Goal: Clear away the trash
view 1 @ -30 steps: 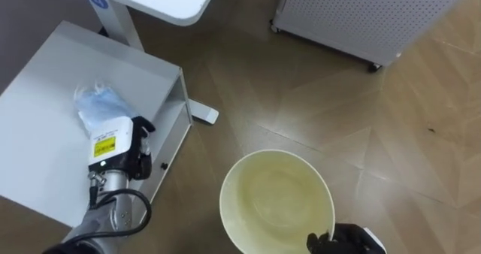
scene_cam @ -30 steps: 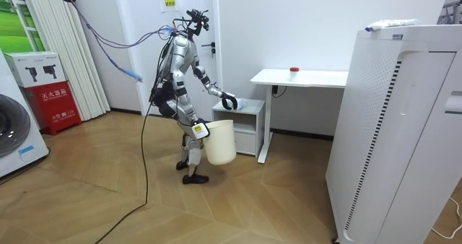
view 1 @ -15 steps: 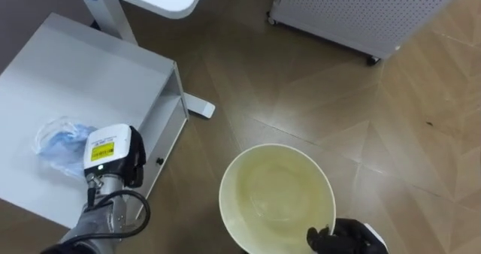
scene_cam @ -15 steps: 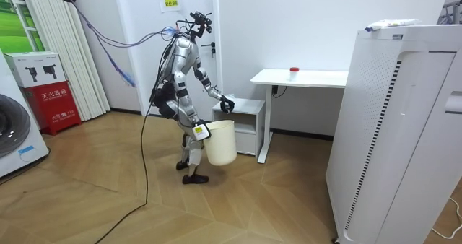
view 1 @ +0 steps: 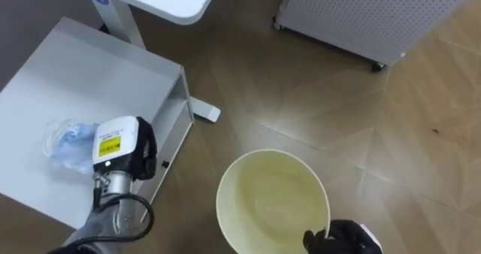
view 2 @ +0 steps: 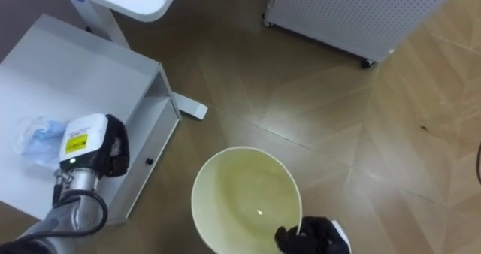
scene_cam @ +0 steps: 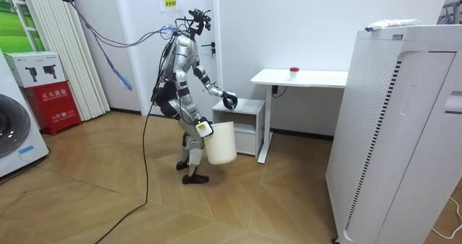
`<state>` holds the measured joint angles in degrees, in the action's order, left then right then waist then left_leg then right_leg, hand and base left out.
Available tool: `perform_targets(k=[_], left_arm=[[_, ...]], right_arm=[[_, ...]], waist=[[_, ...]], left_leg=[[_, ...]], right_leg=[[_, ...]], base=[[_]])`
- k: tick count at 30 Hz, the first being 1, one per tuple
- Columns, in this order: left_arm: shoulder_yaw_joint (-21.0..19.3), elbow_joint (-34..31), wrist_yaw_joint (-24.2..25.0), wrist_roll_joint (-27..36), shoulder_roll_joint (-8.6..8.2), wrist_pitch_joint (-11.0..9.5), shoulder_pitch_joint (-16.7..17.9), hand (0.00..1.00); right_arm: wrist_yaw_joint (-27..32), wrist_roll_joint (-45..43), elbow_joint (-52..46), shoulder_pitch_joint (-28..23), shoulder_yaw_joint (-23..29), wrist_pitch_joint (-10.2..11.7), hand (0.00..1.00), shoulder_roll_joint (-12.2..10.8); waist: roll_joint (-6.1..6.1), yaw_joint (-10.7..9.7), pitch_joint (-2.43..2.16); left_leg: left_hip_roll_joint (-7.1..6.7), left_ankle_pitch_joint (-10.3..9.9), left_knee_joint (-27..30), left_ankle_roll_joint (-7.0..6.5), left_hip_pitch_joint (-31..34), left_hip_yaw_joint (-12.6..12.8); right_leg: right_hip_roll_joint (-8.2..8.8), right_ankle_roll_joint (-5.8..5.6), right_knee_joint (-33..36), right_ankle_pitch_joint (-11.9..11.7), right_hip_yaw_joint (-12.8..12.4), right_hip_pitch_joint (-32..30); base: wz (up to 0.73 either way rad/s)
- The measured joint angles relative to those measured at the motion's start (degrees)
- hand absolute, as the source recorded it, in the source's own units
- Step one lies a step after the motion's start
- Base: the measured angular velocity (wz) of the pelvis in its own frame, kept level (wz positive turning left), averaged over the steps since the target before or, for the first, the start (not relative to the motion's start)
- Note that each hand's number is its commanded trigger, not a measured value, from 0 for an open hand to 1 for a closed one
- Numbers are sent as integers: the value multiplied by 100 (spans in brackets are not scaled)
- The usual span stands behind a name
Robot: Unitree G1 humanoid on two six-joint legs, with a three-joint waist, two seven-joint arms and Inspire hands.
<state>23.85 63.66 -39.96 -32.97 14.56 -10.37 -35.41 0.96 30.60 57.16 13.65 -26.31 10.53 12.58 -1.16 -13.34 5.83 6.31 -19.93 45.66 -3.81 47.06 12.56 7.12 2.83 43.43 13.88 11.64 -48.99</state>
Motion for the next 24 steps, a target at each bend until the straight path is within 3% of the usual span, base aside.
perform_targets(k=[3,7,8,12,14,17,24], left_arm=[[167,-328,35,237,-339,-141,398,100],[447,-895,337,618,-568,-257,1005,100],[577,-1017,512,663,-621,-272,1184,100],[1141,-1109,1417,1187,-816,-305,1676,100],[1327,-1112,1882,1497,-858,-307,1852,100],[1547,-1237,2676,2021,-858,-306,2194,100],[1926,-1319,4423,2578,-795,-300,2696,100]], right_arm=[[-36,-12,73,-16,-66,39,100,-25],[-76,-263,108,-15,-84,61,100,-58],[-80,-426,131,-19,-84,66,100,-95],[-225,-586,298,-89,-253,64,100,-183],[-313,-638,332,-206,-362,72,100,-196],[-436,-675,467,-331,-440,66,100,-301],[-595,-820,468,-403,-400,145,100,-343]], waist=[[-2,127,-2],[23,304,-31],[27,345,-56],[85,509,-234],[121,559,-317],[198,612,-391],[224,610,-393]], left_leg=[[-4,6,-118,11,-192,32],[-21,15,-202,22,-232,57],[-38,22,-235,19,-247,63],[-151,131,-499,0,-473,141],[-196,200,-660,-1,-629,147],[-210,260,-895,-6,-912,208],[-219,395,-1238,-39,-1075,313]], right_leg=[[-18,-12,-93,7,-8,176],[-21,-21,-178,9,-30,185],[-7,-24,-181,7,-33,185],[72,-65,-278,1,-86,327],[76,-89,-399,-26,-92,463],[68,-105,-600,-90,-87,722],[17,-146,-990,-307,-113,875]], base=[[-1],[0],[0],[5],[0],[-2],[-4]])
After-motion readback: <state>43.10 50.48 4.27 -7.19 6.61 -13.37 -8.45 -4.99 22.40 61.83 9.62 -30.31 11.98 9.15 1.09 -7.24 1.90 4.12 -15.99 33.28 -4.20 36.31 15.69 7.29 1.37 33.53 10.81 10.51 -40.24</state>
